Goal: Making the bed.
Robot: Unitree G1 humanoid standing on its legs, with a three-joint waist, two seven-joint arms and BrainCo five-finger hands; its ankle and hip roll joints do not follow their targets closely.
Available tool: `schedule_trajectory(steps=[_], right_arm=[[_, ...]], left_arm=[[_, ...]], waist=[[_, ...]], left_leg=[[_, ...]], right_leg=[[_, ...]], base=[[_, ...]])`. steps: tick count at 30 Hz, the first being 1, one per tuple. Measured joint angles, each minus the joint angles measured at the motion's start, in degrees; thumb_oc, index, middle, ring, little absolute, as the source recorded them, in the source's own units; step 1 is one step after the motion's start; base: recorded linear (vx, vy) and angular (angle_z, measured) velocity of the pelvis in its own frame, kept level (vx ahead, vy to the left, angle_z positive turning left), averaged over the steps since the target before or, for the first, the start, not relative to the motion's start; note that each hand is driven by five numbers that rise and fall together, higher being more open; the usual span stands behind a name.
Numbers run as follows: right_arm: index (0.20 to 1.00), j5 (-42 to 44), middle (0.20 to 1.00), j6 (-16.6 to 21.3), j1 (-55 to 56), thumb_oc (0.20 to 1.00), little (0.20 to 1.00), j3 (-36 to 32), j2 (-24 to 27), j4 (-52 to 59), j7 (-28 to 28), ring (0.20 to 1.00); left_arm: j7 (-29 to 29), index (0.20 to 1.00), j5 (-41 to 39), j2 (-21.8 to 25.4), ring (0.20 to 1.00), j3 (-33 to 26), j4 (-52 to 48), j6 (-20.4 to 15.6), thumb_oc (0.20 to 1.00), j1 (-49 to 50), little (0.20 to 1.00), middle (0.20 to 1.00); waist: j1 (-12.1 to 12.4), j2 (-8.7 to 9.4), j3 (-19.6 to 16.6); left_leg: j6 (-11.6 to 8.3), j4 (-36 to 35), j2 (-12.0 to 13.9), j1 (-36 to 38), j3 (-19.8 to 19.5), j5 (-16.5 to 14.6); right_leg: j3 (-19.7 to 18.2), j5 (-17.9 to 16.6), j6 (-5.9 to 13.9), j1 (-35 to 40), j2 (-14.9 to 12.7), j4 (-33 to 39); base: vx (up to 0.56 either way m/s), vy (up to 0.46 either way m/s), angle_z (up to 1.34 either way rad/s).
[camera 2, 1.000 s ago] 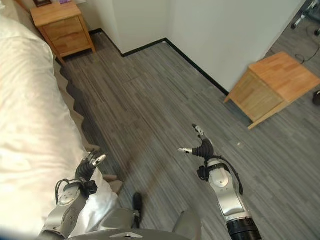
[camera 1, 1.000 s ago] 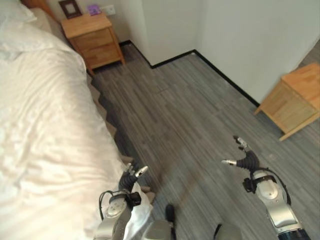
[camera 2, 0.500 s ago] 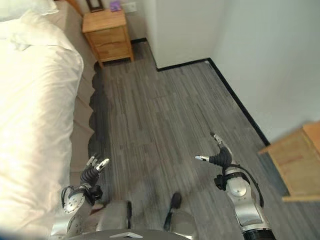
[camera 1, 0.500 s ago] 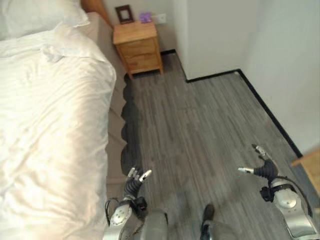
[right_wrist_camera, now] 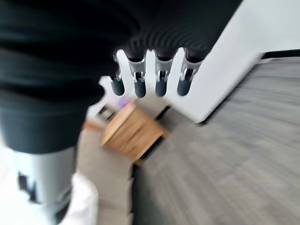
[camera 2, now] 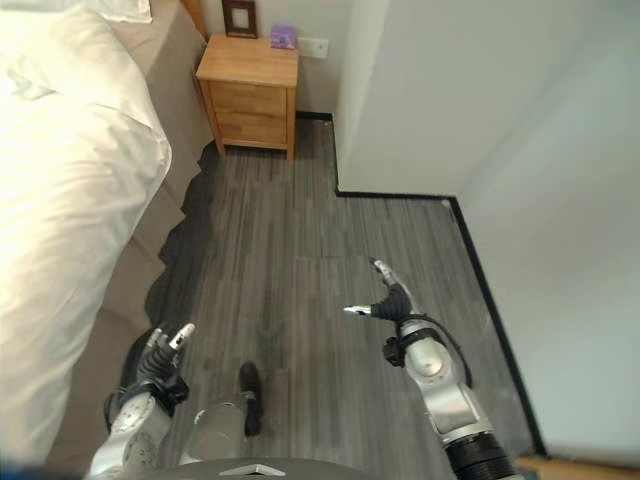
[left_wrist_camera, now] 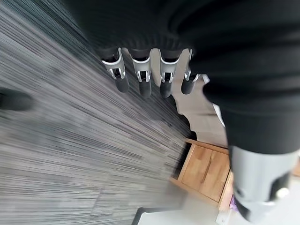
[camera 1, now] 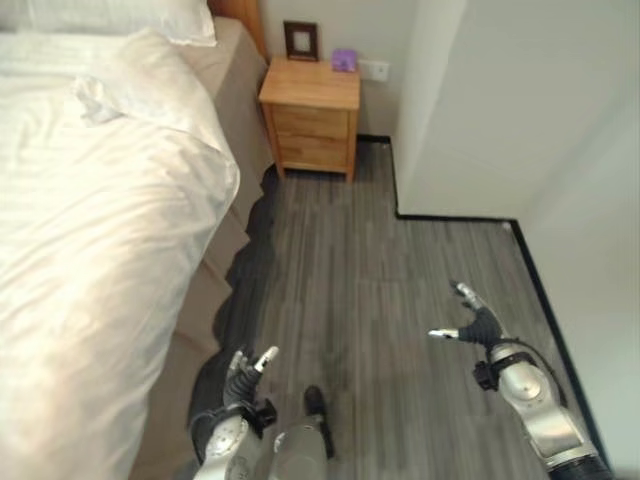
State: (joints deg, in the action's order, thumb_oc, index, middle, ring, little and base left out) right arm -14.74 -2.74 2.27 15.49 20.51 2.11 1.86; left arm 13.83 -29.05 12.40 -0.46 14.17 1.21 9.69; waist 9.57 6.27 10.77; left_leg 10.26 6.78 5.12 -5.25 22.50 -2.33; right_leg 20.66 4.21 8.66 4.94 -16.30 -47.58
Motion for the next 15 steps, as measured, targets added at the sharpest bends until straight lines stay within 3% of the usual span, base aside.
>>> schedule_trajectory(steps=[1, 2, 4, 5, 6, 7, 8, 9, 10, 11, 12, 13, 14, 15], right_arm=[[1.000, -1.1, 1.000, 0.4, -0.3, 1.000, 1.000, -0.5, -0.5, 0.9, 0.1, 1.000], [1.000, -1.5, 1.000, 0.6, 0.3, 1.000, 1.000, -0.6, -0.4, 2.6, 0.5, 1.000], [1.000, -2.0, 1.000, 0.2, 0.9, 1.000, 1.000, -0.9, 2.5, 1.5, 0.3, 1.000], [1.000, -2.3, 1.000, -0.3, 1.1, 1.000, 1.000, -1.1, 3.7, 1.4, 0.2, 1.000], [1.000, -2.3, 1.000, -0.5, 1.1, 1.000, 1.000, -1.3, 3.2, 1.2, 0.3, 1.000], [1.000, -2.3, 1.000, -0.4, 2.1, 1.000, 1.000, -1.5, 3.0, 1.4, 0.2, 1.000], [1.000, -2.3, 1.000, -0.4, 2.1, 1.000, 1.000, -0.8, 2.7, 0.1, 0.2, 1.000], [1.000, -2.3, 1.000, -0.6, 2.5, 1.000, 1.000, -1.0, 2.5, -0.3, 0.3, 1.000], [1.000, -2.3, 1.000, -0.7, 1.2, 1.000, 1.000, -2.7, 3.0, -2.0, 0.4, 1.000], [1.000, -2.8, 1.000, -1.1, -1.1, 1.000, 1.000, -3.7, 3.5, -4.4, 0.3, 1.000], [1.000, -2.8, 1.000, -1.1, -1.7, 1.000, 1.000, -4.9, 3.5, -4.6, 0.4, 1.000], [1.000, -2.8, 1.000, -0.9, -2.3, 1.000, 1.000, -5.2, 3.5, -4.5, 0.5, 1.000], [1.000, -2.8, 1.000, -0.7, -4.0, 1.000, 1.000, -6.1, 3.5, -5.7, 0.5, 1.000], [1.000, -2.7, 1.000, -0.5, -4.4, 1.000, 1.000, -6.2, 3.1, -6.7, 0.6, 1.000]], left_arm=[[0.5, 1.000, 0.1, 0.4, 1.000, 0.6, -0.9, -0.2, 1.000, -0.2, 1.000, 1.000], [0.5, 1.000, 0.1, 1.2, 1.000, 1.6, -1.3, 0.1, 1.000, -1.9, 1.000, 1.000], [0.8, 1.000, 0.1, 0.0, 1.000, 1.5, -3.0, -0.4, 1.000, -3.3, 1.000, 1.000], [1.0, 1.000, 0.2, -1.1, 1.000, 1.5, -3.5, -1.0, 1.000, -4.1, 1.000, 1.000], [1.0, 1.000, 0.2, -0.9, 1.000, 1.3, -3.6, -1.0, 1.000, -4.2, 1.000, 1.000], [1.0, 1.000, 0.2, -0.4, 1.000, 1.3, -3.2, -1.0, 1.000, -3.4, 1.000, 1.000], [1.0, 1.000, 0.2, -0.6, 1.000, 0.5, -2.8, -1.0, 1.000, -2.6, 1.000, 1.000], [1.1, 1.000, 0.2, -0.2, 1.000, 0.2, -1.4, -0.9, 1.000, -2.6, 1.000, 1.000], [1.2, 1.000, 0.4, -0.3, 1.000, 1.0, 1.5, -0.8, 1.000, -4.6, 1.000, 1.000], [1.3, 1.000, 0.4, -0.9, 1.000, 1.5, 1.8, -0.4, 1.000, -4.7, 1.000, 1.000], [1.4, 1.000, 0.5, -0.9, 1.000, 2.5, 1.5, -0.4, 1.000, -3.9, 1.000, 1.000], [1.2, 1.000, 0.5, -1.6, 1.000, 2.6, 1.3, -0.5, 1.000, -3.3, 1.000, 1.000], [1.2, 1.000, 0.2, -2.8, 1.000, 2.9, 1.3, -0.7, 1.000, -2.1, 1.000, 1.000], [1.2, 1.000, 0.0, -3.2, 1.000, 3.0, 1.2, -0.9, 1.000, -2.3, 1.000, 1.000]], waist=[[-0.6, -0.66, 0.5], [-4.5, -2.82, 0.7], [-7.5, -5.09, 1.1], [-8.4, -7.07, 1.4], [-10.0, -6.74, 1.9], [-9.9, -4.84, 2.1], [-10.4, -3.08, 1.5], [-11.3, -1.91, 0.8], [-11.8, -2.40, 1.5], [-11.7, -3.30, 2.4], [-11.5, -3.33, 2.4], [-11.3, -3.93, 2.5], [-10.8, -5.43, 3.1], [-10.8, -4.45, 3.8]], left_leg=[[-2.01, -1.7, -0.6, 2.4, -0.6, -0.4], [-3.17, -5.1, -1.5, 7.3, -3.5, -0.3], [-4.32, -8.0, -1.1, 12.2, -6.2, -1.1], [-6.50, -8.5, 1.5, 13.9, -8.3, -4.5], [-7.77, -9.0, 2.5, 15.7, -10.0, -5.4], [-11.34, -9.3, 2.5, 18.2, -10.4, -5.3], [-11.58, -8.9, 3.5, 19.3, -10.9, -5.9], [-11.76, -8.7, 4.9, 20.2, -13.6, -7.3], [-14.80, -8.7, 8.4, 21.8, -14.3, -7.5], [-14.91, -8.4, 9.8, 22.7, -13.6, -5.5], [-15.65, -8.2, 9.1, 23.0, -13.8, -4.4], [-15.66, -8.1, 8.3, 24.1, -13.9, -3.2], [-16.35, -2.7, 8.8, 23.1, -12.5, 0.7], [-19.76, 4.0, 8.7, 20.2, -14.1, 3.5]], right_leg=[[0.3, -1.0, 0.11, -3.8, -2.5, -5.7], [-0.7, 1.4, 0.13, -12.7, -5.0, -8.9], [-4.4, 3.3, 0.36, -23.0, -4.1, 4.5], [-4.7, 2.3, 0.57, -26.5, -1.6, 18.3], [-4.8, 1.1, 1.10, -27.2, -0.4, 29.3], [-4.1, -1.9, 0.15, -25.7, -0.1, 40.4], [-7.0, -2.6, 1.85, -26.0, 0.0, 43.2], [-11.4, -0.4, 4.23, -24.1, 1.5, 46.9], [-11.7, -7.0, 4.18, -22.1, 4.0, 45.2], [-12.8, -8.1, 3.16, -22.3, 5.9, 41.1], [-14.2, -11.0, -0.66, -21.7, 6.6, 39.3], [-14.3, -11.4, -2.79, -21.4, 7.2, 37.7], [-12.7, -6.0, -3.96, -20.6, 7.5, 32.0], [-12.7, -3.9, -4.71, -20.1, 6.4, 29.9]], base=[[0.33, 0.062, 0.56], [0.64, 0.069, 0.98], [0.67, -0.082, 1.23], [0.57, -0.155, 1.13], [1.08, -0.319, 1.24], [0.66, -0.188, 1.07], [0.87, -0.257, 1.30], [0.48, -0.112, 1.76], [0.65, -0.168, 1.71], [0.66, -0.172, 1.32], [0.40, -0.126, 0.54], [0.51, -0.257, 0.49], [0.38, -0.315, 0.37], [0.38, -0.315, 0.36]])
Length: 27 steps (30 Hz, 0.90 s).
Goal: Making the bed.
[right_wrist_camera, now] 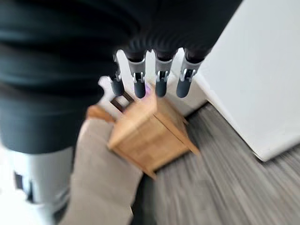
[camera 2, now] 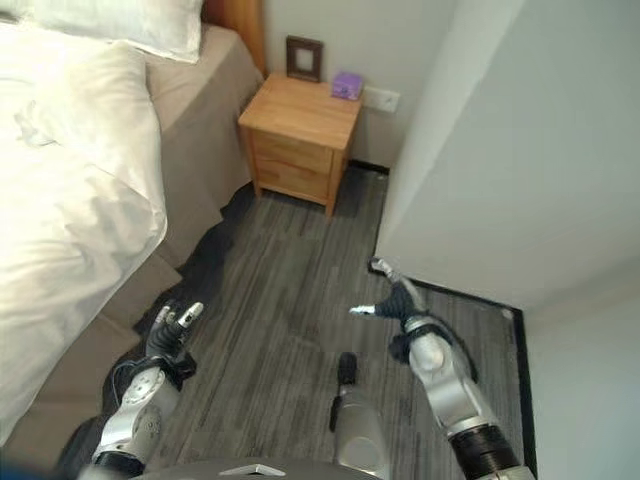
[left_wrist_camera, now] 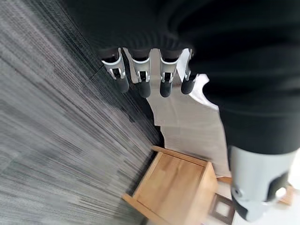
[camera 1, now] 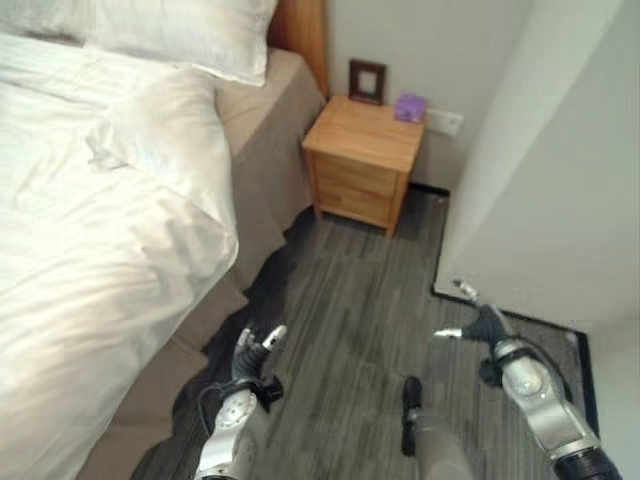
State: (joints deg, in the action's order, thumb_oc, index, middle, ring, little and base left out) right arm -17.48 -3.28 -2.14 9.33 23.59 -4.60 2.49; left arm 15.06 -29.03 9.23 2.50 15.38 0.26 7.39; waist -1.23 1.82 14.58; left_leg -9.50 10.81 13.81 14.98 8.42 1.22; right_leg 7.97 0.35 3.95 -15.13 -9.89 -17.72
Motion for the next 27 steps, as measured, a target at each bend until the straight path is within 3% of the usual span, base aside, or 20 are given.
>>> schedule_trajectory(steps=[1, 2, 3, 4, 5, 6, 7, 8, 9, 10, 12, 14, 15, 16, 17, 18, 21, 22, 24, 27], right_arm=[[1.000, 0.1, 1.000, -0.1, -0.1, 1.000, 1.000, -0.1, -0.1, -0.4, -0.3, 1.000], [1.000, 0.1, 1.000, -0.3, 0.8, 1.000, 1.000, 0.5, 0.5, -0.6, -0.3, 1.000], [1.000, 0.1, 1.000, -0.3, 1.6, 1.000, 1.000, 0.8, 0.8, -0.4, -0.4, 1.000], [1.000, 0.9, 1.000, -0.3, 5.0, 1.000, 1.000, -0.9, 0.7, 0.4, 0.0, 1.000], [1.000, 1.9, 1.000, -1.0, 5.2, 1.000, 1.000, -0.7, 0.5, 0.0, -0.2, 1.000], [1.000, 1.9, 1.000, -1.3, 3.9, 1.000, 1.000, 1.2, 1.1, 0.0, -0.3, 1.000], [1.000, 1.9, 1.000, -1.3, 2.9, 1.000, 1.000, 2.2, 0.6, 0.1, -0.4, 1.000], [1.000, 1.9, 1.000, -1.4, 2.3, 1.000, 1.000, 3.0, -0.1, 0.8, -0.3, 1.000], [1.000, 1.9, 1.000, -1.3, 2.4, 1.000, 1.000, 3.7, 0.1, 1.3, -0.4, 1.000], [1.000, 1.9, 1.000, -1.3, 2.5, 1.000, 1.000, 4.0, 0.2, 1.6, -0.4, 1.000], [1.000, 2.0, 1.000, -1.4, 3.2, 1.000, 1.000, 4.5, 0.2, 1.5, -0.5, 1.000], [1.000, 1.9, 1.000, -1.4, 3.5, 1.000, 1.000, 4.6, 1.9, 1.6, -0.5, 1.000], [1.000, 1.9, 1.000, -1.5, 3.3, 1.000, 1.000, 4.4, 2.3, 1.8, -0.6, 1.000], [1.000, 1.9, 1.000, -1.7, 3.0, 1.000, 1.000, 4.6, 2.3, 1.9, -0.6, 1.000], [1.000, 1.9, 1.000, -1.6, 2.8, 1.000, 1.000, 4.7, 2.1, 2.3, -0.7, 1.000], [1.000, 1.9, 1.000, -1.7, 2.0, 1.000, 1.000, 5.4, 0.9, 2.5, -0.6, 1.000], [1.000, 1.9, 1.000, -1.4, 2.0, 1.000, 1.000, 7.5, -0.8, 5.6, -1.5, 1.000], [1.000, 1.9, 1.000, -1.3, 1.8, 1.000, 1.000, 7.7, -1.8, 6.1, -1.9, 1.000], [1.000, 1.9, 1.000, -1.4, 1.0, 1.000, 1.000, 7.9, -2.1, 6.0, -1.9, 1.000], [1.000, 1.9, 1.000, -1.5, -1.1, 1.000, 1.000, 8.0, -1.9, 5.9, -1.8, 1.000]], left_arm=[[0.0, 1.000, -0.1, -0.9, 1.000, 0.0, 0.2, -0.1, 1.000, -0.1, 1.000, 1.000], [0.1, 1.000, -0.2, -1.8, 1.000, 0.0, -0.2, -0.1, 1.000, -0.1, 1.000, 1.000], [0.1, 1.000, -0.2, -2.4, 1.000, 0.3, -0.6, -0.2, 1.000, 0.1, 1.000, 1.000], [-0.2, 1.000, -1.8, -3.7, 1.000, 1.5, -0.7, -0.2, 1.000, -1.5, 1.000, 1.000], [-0.4, 1.000, -2.3, -3.5, 1.000, 1.8, -2.2, -0.4, 1.000, -2.1, 1.000, 1.000], [-0.5, 1.000, -2.3, -2.7, 1.000, 1.2, -3.1, -0.6, 1.000, -1.2, 1.000, 1.000], [-0.4, 1.000, -2.3, -2.0, 1.000, 0.4, -3.1, -0.5, 1.000, -0.1, 1.000, 1.000], [-0.2, 1.000, -2.3, -1.5, 1.000, -1.8, -1.0, -0.4, 1.000, 0.0, 1.000, 1.000], [0.0, 1.000, -2.3, -1.5, 1.000, -2.7, -0.2, -0.3, 1.000, 0.3, 1.000, 1.000], [0.2, 1.000, -2.3, -1.2, 1.000, -2.9, 0.1, -0.2, 1.000, 0.6, 1.000, 1.000], [0.3, 1.000, -2.3, -1.0, 1.000, -3.0, 0.1, -0.1, 1.000, 2.4, 1.000, 1.000], [0.5, 1.000, -2.3, -1.2, 1.000, -3.0, 0.5, -0.1, 1.000, 3.5, 1.000, 1.000], [0.4, 1.000, -2.3, -1.3, 1.000, -3.3, 0.4, -0.1, 1.000, 4.1, 1.000, 1.000], [0.5, 1.000, -2.4, -1.3, 1.000, -4.0, 0.6, 0.0, 1.000, 4.6, 1.000, 1.000], [0.8, 1.000, -2.4, -1.1, 1.000, -4.2, 0.3, -0.1, 1.000, 5.6, 1.000, 1.000], [1.1, 1.000, -2.4, -1.3, 1.000, -6.1, 1.8, 0.0, 1.000, 5.5, 1.000, 1.000], [2.3, 1.000, -2.4, 1.5, 1.000, -6.2, 2.6, 0.4, 1.000, 4.9, 1.000, 1.000], [2.3, 1.000, -2.4, 3.6, 1.000, -5.9, 2.8, 0.5, 1.000, 3.5, 1.000, 1.000], [2.4, 1.000, -2.4, 4.5, 1.000, -5.6, 2.7, 0.4, 1.000, 1.8, 1.000, 1.000], [3.1, 1.000, -2.4, 5.0, 1.000, -6.2, 2.1, 0.3, 1.000, 0.5, 1.000, 1.000]], waist=[[0.3, 0.19, 0.4], [0.1, 0.13, 0.8], [0.0, 0.20, 0.9], [0.7, -0.60, 1.6], [0.6, 0.41, 2.0], [1.6, 0.35, 2.2], [2.0, -0.24, 2.3], [2.2, -2.31, 1.6], [2.2, -2.58, 1.5], [2.4, -3.84, 1.0], [3.3, -3.02, 0.4], [2.1, -3.54, -0.9], [2.2, -3.82, -1.6], [2.2, -3.20, -1.8], [2.8, -2.67, -2.5], [2.7, -1.87, -2.8], [2.1, 0.88, -3.3], [1.3, 2.51, -3.3], [1.4, 2.85, -3.2], [0.3, 2.23, -2.9]], left_leg=[[-0.83, 8.6, 0.3, -4.6, -3.0, 2.0], [-1.24, 15.6, 0.6, -8.7, -5.4, 6.6], [-2.73, 20.8, 0.6, -10.6, -6.8, 6.7], [-1.74, 28.0, 2.4, -21.2, 0.9, 0.9], [-0.01, 25.3, 1.3, -23.8, 6.0, -1.0], [0.82, 17.9, -0.5, -24.3, 9.8, -1.7], [1.00, 9.8, -1.4, -24.2, 12.4, -1.5], [2.26, -1.7, -1.8, -23.6, 18.2, -0.2], [3.24, -6.4, -1.5, -23.8, 20.3, 0.5], [4.44, -8.7, -1.4, -24.3, 20.8, 1.4], [5.02, -9.6, -1.6, -24.9, 22.7, 2.0], [5.26, -10.7, -1.5, -24.2, 25.6, 3.0], [5.23, -10.7, -1.7, -23.1, 25.8, 4.4], [6.79, -11.1, -2.8, -21.7, 25.3, 6.8], [9.88, -11.2, -4.0, -20.7, 25.6, 8.7], [12.86, -11.9, -6.3, -18.1, 25.2, 6.5], [15.41, -15.9, -10.6, -12.6, 23.8, 5.4], [16.25, -16.0, -11.5, -11.5, 22.4, 4.9], [17.23, -16.0, -11.4, -9.8, 20.6, 3.2], [16.22, -15.9, -11.4, -6.7, 17.1, 1.2]], right_leg=[[0.4, 0.6, -1.06, 1.7, -0.7, -0.1], [1.8, 1.4, -1.85, 3.8, -0.7, 0.7], [2.4, 1.0, -1.82, 5.0, -1.2, 1.7], [8.1, 3.4, -3.14, 10.2, -2.1, 6.8], [9.4, 2.0, -2.88, 12.0, -2.8, 9.4], [10.6, 1.9, -2.38, 13.9, -2.0, 11.8], [11.2, 1.7, -2.36, 16.5, -0.4, 14.6], [14.7, 1.3, -1.71, 20.5, 2.3, 18.4], [16.1, 1.2, -1.38, 22.4, 4.0, 19.8], [16.9, 1.4, -1.71, 24.1, 4.9, 20.3], [18.4, 2.3, -0.24, 26.8, 5.2, 22.1], [21.6, 3.0, 1.99, 30.9, 5.2, 23.1], [21.7, 4.4, 3.42, 32.7, 4.5, 23.1], [21.8, 5.0, 4.74, 34.0, 3.1, 22.5], [20.9, 5.5, 5.88, 34.5, 1.8, 20.4], [19.7, 6.8, 6.67, 30.7, -3.3, 7.1], [12.3, 2.1, 8.65, 16.6, -12.6, -25.5], [9.7, 2.1, 8.75, 12.1, -13.6, -31.5], [9.1, 2.2, 8.68, 8.1, -13.5, -29.5], [11.2, 0.1, 8.57, 6.1, -14.4, -10.1]], base=[[0.23, -0.379, 0.40], [0.23, -0.303, 0.40], [0.38, -0.322, 1.05], [0.38, -0.091, 1.26], [0.44, 0.008, 1.25], [0.44, 0.061, 0.45], [0.44, 0.108, 0.23], [0.47, 0.079, 0.36], [0.44, 0.078, 0.43], [0.40, 0.091, 0.30], [0.39, 0.118, 0.38], [0.38, 0.122, 0.70], [0.38, 0.169, 0.30], [0.24, 0.134, 0.05], [0.40, 0.268, 0.05], [0.25, 0.179, -0.03], [0.22, 0.112, 0.37], [0.29, 0.008, 0.96], [0.36, -0.076, 0.66], [0.28, -0.181, 0.78]])
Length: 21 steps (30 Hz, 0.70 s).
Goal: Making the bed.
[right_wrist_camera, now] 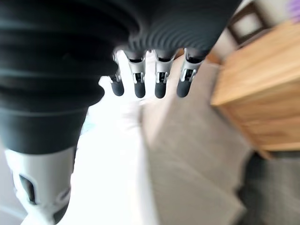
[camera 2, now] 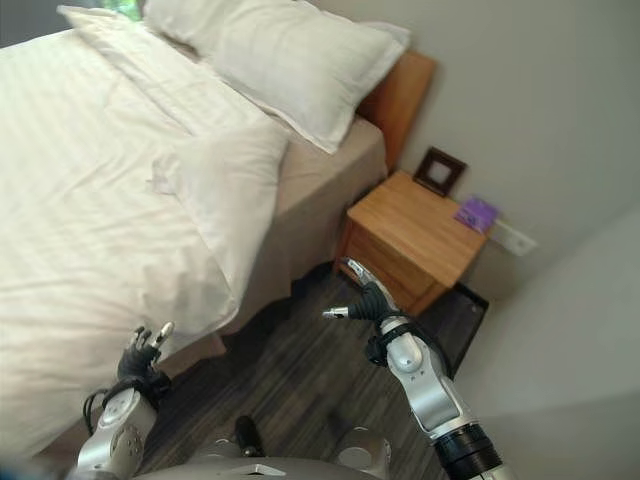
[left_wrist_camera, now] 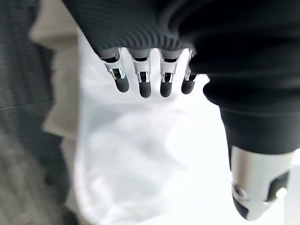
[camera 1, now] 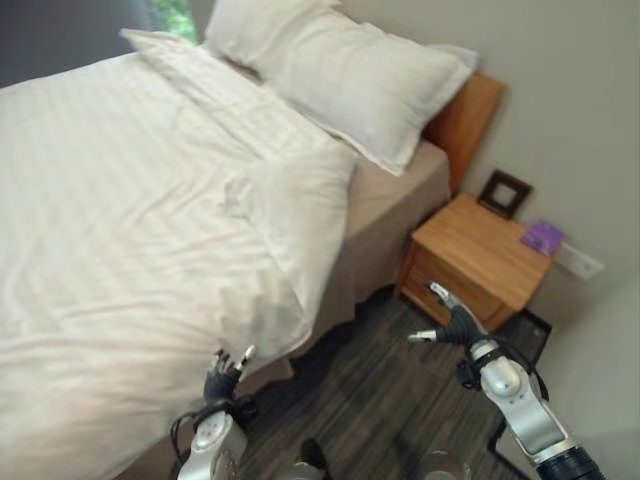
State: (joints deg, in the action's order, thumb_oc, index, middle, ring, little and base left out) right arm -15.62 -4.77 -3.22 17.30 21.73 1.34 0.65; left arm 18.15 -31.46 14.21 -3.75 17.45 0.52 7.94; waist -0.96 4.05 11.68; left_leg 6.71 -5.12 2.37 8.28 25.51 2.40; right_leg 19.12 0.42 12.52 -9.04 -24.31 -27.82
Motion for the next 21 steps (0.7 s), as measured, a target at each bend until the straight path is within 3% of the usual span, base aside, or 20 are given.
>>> schedule_trajectory(steps=[2, 3, 4, 5, 7, 8, 9, 11, 13, 14, 18, 19, 20, 21], right_arm=[[1.000, 0.6, 1.000, 0.1, -0.2, 1.000, 1.000, 0.0, -0.1, 0.1, 0.0, 1.000], [1.000, 1.0, 1.000, 0.1, -0.1, 1.000, 1.000, -0.5, 0.0, -0.1, 0.0, 1.000], [1.000, 1.1, 1.000, 0.1, 0.4, 1.000, 1.000, -1.4, 0.2, -0.1, 0.0, 1.000], [1.000, 2.7, 1.000, 0.0, 0.7, 1.000, 1.000, -2.9, 0.7, -0.1, 0.1, 1.000], [1.000, 3.3, 1.000, -0.1, -0.4, 1.000, 1.000, -2.9, -0.4, -0.1, 0.5, 1.000], [1.000, 3.8, 1.000, 0.0, -1.1, 1.000, 1.000, -2.6, -1.1, -0.5, 0.5, 1.000], [1.000, 4.6, 1.000, 0.1, -1.8, 1.000, 1.000, -2.6, -1.6, -1.3, 0.6, 1.000], [1.000, 4.5, 1.000, 0.0, -5.1, 1.000, 1.000, -2.0, 0.0, -2.9, 1.0, 1.000], [1.000, 4.4, 1.000, 0.0, -7.6, 1.000, 1.000, -1.5, 2.4, -3.8, 1.3, 1.000], [1.000, 4.5, 1.000, 0.0, -8.8, 1.000, 1.000, -1.6, 4.0, -4.1, 1.4, 1.000], [1.000, 4.5, 1.000, 0.0, -9.6, 1.000, 1.000, -1.8, 7.2, -4.4, 1.3, 1.000], [1.000, 4.5, 1.000, -0.1, -9.8, 1.000, 1.000, -1.9, 7.6, -4.5, 1.3, 1.000], [1.000, 4.5, 1.000, 0.0, -10.9, 1.000, 1.000, -2.0, 8.6, -4.4, 1.2, 1.000], [1.000, 4.5, 1.000, 0.0, -11.7, 1.000, 1.000, -2.6, 9.7, -4.4, 1.3, 1.000]], left_arm=[[0.7, 1.000, -1.7, -0.1, 1.000, -0.2, -0.9, -0.3, 1.000, -0.2, 1.000, 1.000], [1.0, 1.000, -2.2, -0.3, 1.000, -0.3, -0.9, -0.4, 1.000, -0.6, 1.000, 1.000], [1.3, 1.000, -2.3, 0.0, 1.000, 0.1, -0.9, -0.6, 1.000, -1.2, 1.000, 1.000], [1.5, 1.000, -2.8, 0.2, 1.000, 0.0, -1.8, -0.7, 1.000, -1.8, 1.000, 1.000], [1.7, 1.000, -4.1, 2.4, 1.000, -0.4, -4.8, -0.9, 1.000, -1.4, 1.000, 1.000], [1.7, 1.000, -4.1, 3.5, 1.000, -0.9, -5.8, -1.3, 1.000, -1.4, 1.000, 1.000], [1.8, 1.000, -4.1, 3.5, 1.000, -1.1, -6.1, -1.3, 1.000, -1.7, 1.000, 1.000], [1.8, 1.000, -3.9, 3.4, 1.000, -0.9, -9.4, -1.8, 1.000, -2.8, 1.000, 1.000], [1.7, 1.000, -3.7, 2.7, 1.000, -1.0, -10.9, -2.7, 1.000, -3.8, 1.000, 1.000], [1.5, 1.000, -3.3, 2.3, 1.000, -1.3, -11.3, -3.3, 1.000, -4.4, 1.000, 1.000], [0.0, 1.000, -1.3, 2.6, 1.000, -2.2, -11.0, -3.3, 1.000, -4.0, 1.000, 1.000], [-0.4, 1.000, -1.2, 2.9, 1.000, -2.4, -10.5, -3.3, 1.000, -4.1, 1.000, 1.000], [-0.6, 1.000, -1.3, 3.4, 1.000, -2.4, -9.8, -3.3, 1.000, -6.2, 1.000, 1.000], [-0.6, 1.000, -1.4, 3.4, 1.000, -2.1, -9.6, -3.3, 1.000, -7.5, 1.000, 1.000]], waist=[[-0.1, 0.53, -0.3], [-0.7, 1.02, -0.2], [-1.5, 1.11, -0.3], [-2.5, 2.03, -0.4], [-1.9, 5.84, -0.4], [-1.3, 7.47, -0.6], [-1.5, 6.91, -0.7], [-2.1, 3.87, 1.3], [-1.9, 1.27, 2.4], [-1.9, -0.34, 2.7], [-2.1, -2.28, 3.0], [-1.8, -2.33, 3.1], [-1.5, -1.58, 3.2], [-2.1, -1.62, 3.4]], left_leg=[[-1.76, 0.1, 0.2, 0.3, -2.7, -0.8], [-2.29, 0.2, 0.3, 0.1, -6.4, -0.6], [-2.60, 0.3, 0.9, -0.8, -8.9, -1.0], [-2.84, -0.2, 1.4, -1.7, -13.1, -0.5], [-5.69, -0.5, 0.0, -1.8, -15.0, -0.3], [-6.92, -0.5, -0.5, -1.9, -15.8, -0.8], [-7.63, -0.5, 1.0, -2.1, -16.4, -1.2], [-9.05, 1.7, 4.4, -3.3, -15.1, -1.6], [-11.66, 0.3, 6.2, -1.9, -15.5, -0.1], [-11.78, -0.1, 7.1, -1.3, -15.6, 0.0], [-12.62, 0.3, 7.1, 1.6, -17.4, -0.2], [-13.48, 4.1, 6.6, -0.8, -18.4, -0.6], [-14.16, 12.6, 5.4, -7.4, -17.9, -0.3], [-15.36, 16.5, 5.3, -10.8, -16.1, 0.5]], right_leg=[[-4.1, -1.2, 0.34, 1.4, 2.6, 13.5], [-10.1, -1.9, 0.33, 2.8, 6.2, 21.4], [-18.7, -1.9, 0.39, 4.5, 9.4, 26.8], [-24.2, -2.9, -0.69, 5.9, 12.9, 34.1], [-21.4, -3.1, -1.58, 5.9, 12.1, 33.8], [-21.5, -5.8, -1.34, 6.1, 11.8, 33.7], [-20.9, -6.9, -0.74, 6.4, 13.0, 33.3], [-18.5, -7.2, -1.02, 6.6, 15.5, 32.6], [-16.1, -9.3, -3.19, 8.6, 16.8, 33.5], [-14.8, -8.8, -3.90, 9.9, 17.6, 33.5], [-12.4, -7.1, -4.31, 14.2, 17.8, 33.6], [-11.1, -6.8, -4.23, 14.8, 16.9, 33.6], [-8.0, -6.4, -4.64, 14.9, 14.6, 33.6], [-5.1, -6.5, -5.02, 15.1, 13.1, 33.6]], base=[[0.40, -0.197, 0.77], [0.37, -0.065, 1.06], [0.28, -0.077, 1.59], [0.25, -0.090, 1.64], [0.25, -0.071, 1.03], [0.27, -0.064, 0.60], [0.20, -0.080, 0.84], [0.16, -0.117, 0.68], [0.18, -0.098, 0.24], [0.32, -0.129, 0.24], [0.18, -0.161, 0.31], [0.00, -0.136, 0.89], [-0.02, -0.084, 1.34], [0.03, -0.046, 1.45]])
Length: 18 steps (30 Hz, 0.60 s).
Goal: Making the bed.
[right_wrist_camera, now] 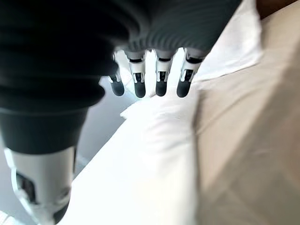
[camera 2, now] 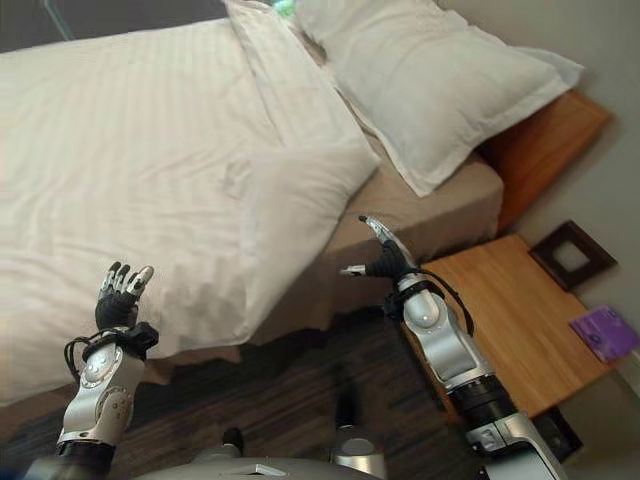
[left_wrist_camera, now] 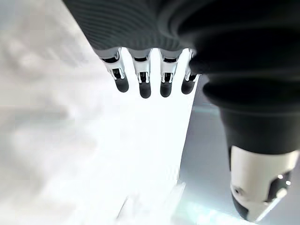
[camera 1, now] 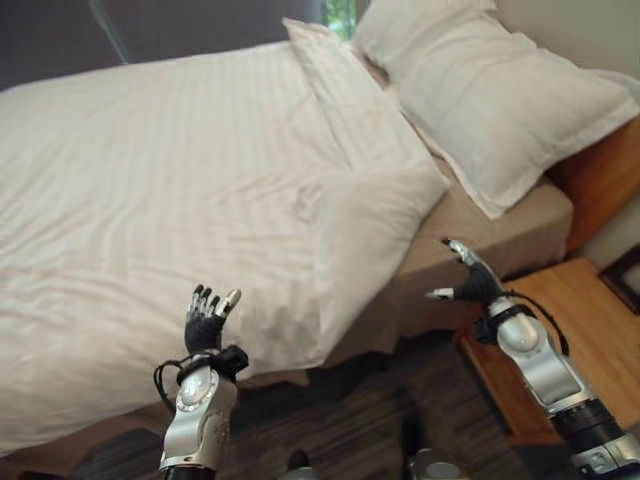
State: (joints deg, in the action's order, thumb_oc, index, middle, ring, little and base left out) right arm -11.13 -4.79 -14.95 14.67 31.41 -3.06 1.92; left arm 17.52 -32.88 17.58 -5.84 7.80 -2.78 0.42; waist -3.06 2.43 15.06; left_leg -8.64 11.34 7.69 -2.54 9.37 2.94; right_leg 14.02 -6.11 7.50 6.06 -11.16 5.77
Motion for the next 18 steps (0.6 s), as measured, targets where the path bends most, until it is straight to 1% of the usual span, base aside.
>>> schedule_trajectory(steps=[1, 2, 3, 4, 5, 6, 7, 8, 9, 10, 11, 12, 13, 15, 16, 17, 18], right_arm=[[1.000, 0.0, 1.000, 0.0, -0.8, 1.000, 1.000, -0.8, 0.7, -0.1, 0.0, 1.000], [1.000, -0.2, 1.000, 0.0, -2.6, 1.000, 1.000, -0.8, 2.5, -0.5, 0.2, 1.000], [1.000, -0.3, 1.000, 0.0, -3.5, 1.000, 1.000, -0.9, 3.2, -0.7, 0.3, 1.000], [1.000, -0.3, 1.000, 0.0, -4.1, 1.000, 1.000, -0.9, 3.2, -0.8, 0.4, 1.000], [1.000, -2.4, 1.000, -0.3, -6.9, 1.000, 1.000, 0.1, 4.2, -2.5, 0.5, 1.000], [1.000, -3.0, 1.000, -0.5, -7.8, 1.000, 1.000, 0.0, 4.5, -2.7, 0.6, 1.000], [1.000, -4.3, 1.000, -0.5, -8.7, 1.000, 1.000, -0.5, 4.1, -2.9, 0.8, 1.000], [1.000, -5.2, 1.000, -0.1, -10.2, 1.000, 1.000, -0.4, 3.0, -5.0, 2.0, 1.000], [1.000, -5.4, 1.000, -0.1, -10.7, 1.000, 1.000, -0.1, 3.1, -6.2, 2.5, 1.000], [1.000, -6.0, 1.000, -0.1, -12.3, 1.000, 1.000, 0.6, 2.8, -8.2, 2.8, 1.000], [1.000, -6.4, 1.000, -0.2, -16.1, 1.000, 1.000, 3.1, 3.2, -11.8, 2.9, 1.000], [1.000, -6.4, 1.000, -0.3, -17.6, 1.000, 1.000, 3.9, 4.0, -12.9, 2.8, 1.000], [1.000, -6.4, 1.000, -0.8, -19.9, 1.000, 1.000, 4.4, 6.4, -12.5, 2.7, 1.000], [1.000, -6.4, 1.000, -0.8, -23.2, 1.000, 1.000, 4.4, 7.5, -12.5, 3.0, 1.000], [1.000, -6.4, 1.000, -0.7, -24.3, 1.000, 1.000, 4.4, 8.4, -12.6, 3.1, 1.000], [1.000, -6.4, 1.000, -0.7, -25.8, 1.000, 1.000, 4.3, 9.3, -13.7, 3.4, 1.000], [1.000, -6.5, 1.000, -0.9, -26.2, 1.000, 1.000, 4.3, 9.3, -14.4, 3.7, 1.000]], left_arm=[[0.0, 1.000, -0.1, -0.2, 1.000, 0.2, -0.1, -0.1, 1.000, -0.3, 1.000, 1.000], [-0.1, 1.000, -0.1, -0.1, 1.000, 0.2, -0.1, -0.4, 1.000, 0.1, 1.000, 1.000], [-0.1, 1.000, 0.0, 0.0, 1.000, -0.2, 0.0, -0.5, 1.000, 0.2, 1.000, 1.000], [-0.1, 1.000, 0.0, 0.3, 1.000, -0.4, 0.0, -0.5, 1.000, 0.3, 1.000, 1.000], [-0.2, 1.000, -0.1, 1.8, 1.000, -0.7, 0.8, -0.4, 1.000, 0.0, 1.000, 1.000], [-0.3, 1.000, -0.1, 2.8, 1.000, -0.9, 0.8, -0.4, 1.000, 0.0, 1.000, 1.000], [-0.4, 1.000, -0.1, 3.8, 1.000, -1.3, 0.9, -0.4, 1.000, 0.1, 1.000, 1.000], [-0.4, 1.000, -0.2, 5.2, 1.000, -1.5, 1.7, -0.4, 1.000, -0.1, 1.000, 1.000], [-0.4, 1.000, -0.4, 5.6, 1.000, -1.3, 1.9, -0.4, 1.000, -0.9, 1.000, 1.000], [-0.4, 1.000, -0.6, 6.0, 1.000, -1.1, 2.2, -0.4, 1.000, -1.3, 1.000, 1.000], [-0.4, 1.000, -0.7, 7.2, 1.000, 0.0, 2.4, -0.4, 1.000, -1.7, 1.000, 1.000], [-0.4, 1.000, -0.7, 7.9, 1.000, 0.7, 2.7, -0.4, 1.000, -2.6, 1.000, 1.000], [-0.8, 1.000, -0.7, 8.9, 1.000, 0.8, 4.2, -0.7, 1.000, -4.2, 1.000, 1.000], [-1.0, 1.000, -0.7, 9.9, 1.000, 0.1, 5.4, -0.8, 1.000, -4.7, 1.000, 1.000], [-1.1, 1.000, -0.8, 10.3, 1.000, -0.3, 5.5, -1.0, 1.000, -4.5, 1.000, 1.000], [-1.3, 1.000, -0.8, 10.7, 1.000, -0.8, 5.5, -1.0, 1.000, -4.7, 1.000, 1.000], [-1.3, 1.000, -0.8, 10.8, 1.000, -1.2, 5.6, -1.1, 1.000, -4.7, 1.000, 1.000]], waist=[[0.2, -0.65, 0.5], [1.6, -2.16, 1.0], [2.1, -2.82, 1.1], [2.3, -3.00, 1.1], [3.1, -2.43, 1.4], [3.2, -1.96, 1.5], [3.1, -0.96, 1.9], [3.0, 1.47, 1.8], [3.0, 2.22, 1.7], [2.9, 2.59, 1.7], [2.4, 1.67, 2.2], [2.0, 1.88, 2.1], [1.9, 1.80, 2.2], [1.6, 2.26, 2.0], [1.9, 1.51, 2.2], [1.7, 1.97, 2.0], [2.0, 1.90, 2.0]], left_leg=[[-0.27, 0.9, 0.1, -0.9, 2.9, 0.5], [-0.99, -0.5, 2.1, -1.0, 10.5, -0.8], [-0.71, -3.1, 2.4, -0.6, 13.9, -0.9], [-0.59, -5.0, 2.4, 0.0, 15.7, -0.8], [0.61, -9.3, 1.1, 1.9, 17.0, 0.1], [1.24, -9.2, 0.9, 1.7, 17.1, 0.5], [2.09, -9.2, 0.5, 1.9, 16.6, 0.3], [3.34, -10.5, -0.7, 2.1, 16.1, -0.3], [3.91, -11.4, -1.0, 2.7, 16.2, -0.1], [3.99, -12.9, -1.2, 3.0, 16.1, -0.1], [4.83, -15.3, -0.9, 3.5, 15.3, 0.5], [5.48, -15.6, -0.9, 3.4, 14.8, 1.0], [5.90, -16.1, -1.6, 2.7, 14.6, 1.3], [5.95, -16.0, -2.0, 2.6, 14.8, 1.3], [5.88, -15.8, -2.0, 2.2, 14.7, 1.3], [5.91, -15.1, -1.9, 1.4, 13.9, 1.3], [5.80, -15.1, -1.8, 1.1, 13.4, 1.2]], right_leg=[[1.7, -0.4, -0.64, 0.6, -0.3, -0.1], [3.5, 0.9, -0.65, 1.0, 0.1, 0.3], [4.3, 1.0, -0.53, 1.2, 0.3, 0.2], [4.6, 1.0, -0.44, 1.1, 0.3, 0.3], [4.7, 1.2, -0.20, 1.3, -0.2, 0.2], [5.1, 1.4, 0.24, 1.5, -0.3, 0.2], [5.6, 1.4, 0.26, 2.0, -0.6, 0.1], [6.0, 1.4, 1.30, 1.9, -1.4, -1.9], [6.2, 1.6, 1.52, 0.4, -2.2, -5.8], [5.5, 2.3, 2.08, -2.5, -3.3, -11.3], [3.3, 3.8, 3.38, -7.8, -4.1, -19.1], [2.1, 4.7, 3.75, -9.1, -4.1, -19.3], [0.1, 4.7, 3.86, -9.8, -4.9, -14.4], [-0.9, 4.4, 4.07, -10.2, -5.3, -8.7], [-1.9, 3.5, 4.23, -9.7, -4.9, -4.5], [-1.9, 2.2, 4.58, -9.3, -4.6, -0.9], [-2.0, 1.8, 4.29, -9.1, -5.0, -0.4]], base=[[0.12, 0.007, 1.23], [0.23, 0.034, 0.85], [0.25, 0.047, 0.60], [0.28, 0.092, 0.35], [0.21, 0.117, 0.26], [0.18, 0.103, 0.25], [0.11, 0.043, 0.23], [0.07, 0.018, 0.30], [0.07, 0.020, 0.32], [0.08, -0.004, 0.28], [0.11, -0.045, 0.21], [0.17, -0.079, 0.34], [0.19, -0.102, 0.31], [0.19, -0.109, 0.17], [0.23, -0.146, 0.23], [0.19, -0.121, 0.32], [0.22, -0.157, 0.55]])
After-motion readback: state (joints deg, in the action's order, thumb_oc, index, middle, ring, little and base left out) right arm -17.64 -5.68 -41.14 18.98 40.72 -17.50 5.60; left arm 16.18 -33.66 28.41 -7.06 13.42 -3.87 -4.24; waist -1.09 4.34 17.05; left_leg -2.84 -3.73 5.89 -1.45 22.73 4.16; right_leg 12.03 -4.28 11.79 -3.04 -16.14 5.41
